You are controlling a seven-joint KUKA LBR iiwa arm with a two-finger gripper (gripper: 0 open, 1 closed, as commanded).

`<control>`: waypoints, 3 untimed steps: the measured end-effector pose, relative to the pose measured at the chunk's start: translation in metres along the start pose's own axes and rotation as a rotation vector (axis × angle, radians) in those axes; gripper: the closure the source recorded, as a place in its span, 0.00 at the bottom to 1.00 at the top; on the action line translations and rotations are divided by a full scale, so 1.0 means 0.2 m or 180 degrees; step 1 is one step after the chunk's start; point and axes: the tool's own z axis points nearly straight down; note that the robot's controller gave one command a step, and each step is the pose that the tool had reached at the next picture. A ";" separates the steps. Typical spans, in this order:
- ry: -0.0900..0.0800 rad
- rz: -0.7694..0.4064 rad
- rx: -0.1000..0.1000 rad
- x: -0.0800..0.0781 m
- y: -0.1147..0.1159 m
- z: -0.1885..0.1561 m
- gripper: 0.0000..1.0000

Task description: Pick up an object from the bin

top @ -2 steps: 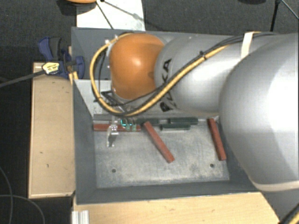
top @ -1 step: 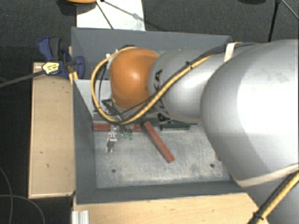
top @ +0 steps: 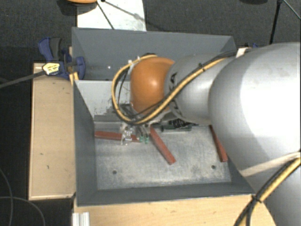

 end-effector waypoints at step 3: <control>-0.0003 -0.0243 -0.0003 0.03 -0.05 -0.20 1.00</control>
Offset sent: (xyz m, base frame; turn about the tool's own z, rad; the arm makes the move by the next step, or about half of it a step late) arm -0.0200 -0.0196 0.1911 0.0542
